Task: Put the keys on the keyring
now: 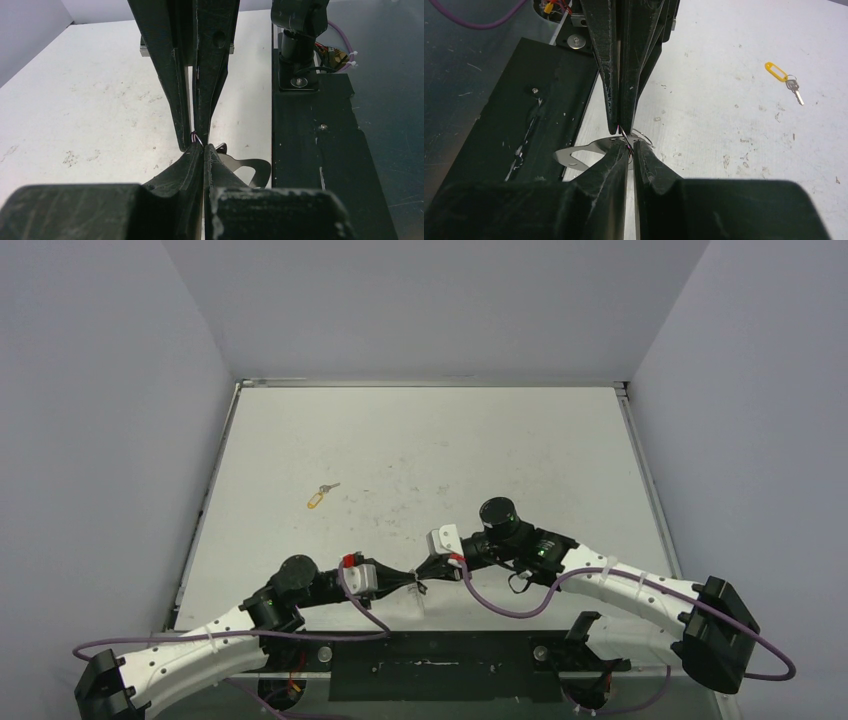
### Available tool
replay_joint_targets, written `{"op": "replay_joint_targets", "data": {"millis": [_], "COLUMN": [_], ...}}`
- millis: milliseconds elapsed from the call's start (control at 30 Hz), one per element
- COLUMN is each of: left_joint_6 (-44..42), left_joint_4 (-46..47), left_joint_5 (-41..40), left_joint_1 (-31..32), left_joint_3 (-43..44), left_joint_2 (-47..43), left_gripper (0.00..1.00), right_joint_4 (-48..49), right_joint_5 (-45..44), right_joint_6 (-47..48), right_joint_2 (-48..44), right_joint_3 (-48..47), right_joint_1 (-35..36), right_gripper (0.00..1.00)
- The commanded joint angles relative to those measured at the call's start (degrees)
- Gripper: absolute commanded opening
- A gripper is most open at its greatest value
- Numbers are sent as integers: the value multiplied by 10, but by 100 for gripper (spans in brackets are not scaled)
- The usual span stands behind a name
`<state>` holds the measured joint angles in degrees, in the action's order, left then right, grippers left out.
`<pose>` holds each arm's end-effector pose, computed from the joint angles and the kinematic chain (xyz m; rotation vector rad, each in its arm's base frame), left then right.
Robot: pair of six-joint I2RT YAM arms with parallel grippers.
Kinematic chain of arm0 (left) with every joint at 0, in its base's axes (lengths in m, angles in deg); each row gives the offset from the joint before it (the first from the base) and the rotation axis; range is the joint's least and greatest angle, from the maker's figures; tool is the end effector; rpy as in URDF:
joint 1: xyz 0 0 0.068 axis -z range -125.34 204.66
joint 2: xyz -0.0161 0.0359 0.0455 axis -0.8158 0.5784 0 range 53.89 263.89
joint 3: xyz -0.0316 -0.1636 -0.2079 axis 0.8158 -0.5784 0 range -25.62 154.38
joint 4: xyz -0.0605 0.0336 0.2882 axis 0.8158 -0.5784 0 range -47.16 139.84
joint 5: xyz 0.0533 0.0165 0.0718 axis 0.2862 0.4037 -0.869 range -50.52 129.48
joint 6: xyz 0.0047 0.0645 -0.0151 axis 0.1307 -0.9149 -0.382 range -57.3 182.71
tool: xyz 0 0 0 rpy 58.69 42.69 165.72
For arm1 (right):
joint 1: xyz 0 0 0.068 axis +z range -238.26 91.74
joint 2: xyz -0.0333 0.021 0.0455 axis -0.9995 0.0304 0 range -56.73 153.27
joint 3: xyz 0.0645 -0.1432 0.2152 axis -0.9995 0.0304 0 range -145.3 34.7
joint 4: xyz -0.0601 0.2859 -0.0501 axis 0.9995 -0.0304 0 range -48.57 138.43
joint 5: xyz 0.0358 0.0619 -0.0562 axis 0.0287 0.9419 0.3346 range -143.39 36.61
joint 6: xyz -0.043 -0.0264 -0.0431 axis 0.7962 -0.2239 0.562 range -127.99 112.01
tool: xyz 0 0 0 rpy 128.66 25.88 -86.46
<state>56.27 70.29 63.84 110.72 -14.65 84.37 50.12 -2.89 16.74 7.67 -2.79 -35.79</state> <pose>0.0969 -0.1830 0.2084 1.1364 1.1924 -1.0014 0.1413 0.2504 0.2258 -1.6694 1.1579 1.1872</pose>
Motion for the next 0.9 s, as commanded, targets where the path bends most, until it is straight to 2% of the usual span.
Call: {"op": "replay_joint_targets", "data": {"millis": [0, 67, 267, 367, 433, 633, 867], "left_joint_6": [-1, -1, -2, -7, -10, -29, -44], "left_joint_4": [51, 50, 33, -20, -51, -137, -199], "left_joint_5": [7, 5, -10, -31, -44, -84, -94], "left_joint_1": [1, 1, 1, 2, 2, 1, 2], "left_joint_3": [18, 17, 20, 39, 55, 94, 132], "left_joint_2": [1, 0, -4, -6, -6, -6, 10], "left_gripper": [0, 0, 0, 21, 28, 29, 30], "right_joint_4": [35, 28, -31, -100, -153, -287, -430], "right_joint_5": [33, 30, -16, -53, -77, -164, -228], "right_joint_6": [2, 2, -19, -22, -29, -56, -94], "right_joint_2": [0, -1, -8, -8, -4, 34, 139], "right_joint_3": [-27, -28, -52, -80, -102, -201, -328], "right_joint_1": [-4, -4, -4, -3, 0, 26, 54], "right_gripper": [6, 0, 0, 0, 0, 0, 0]}}
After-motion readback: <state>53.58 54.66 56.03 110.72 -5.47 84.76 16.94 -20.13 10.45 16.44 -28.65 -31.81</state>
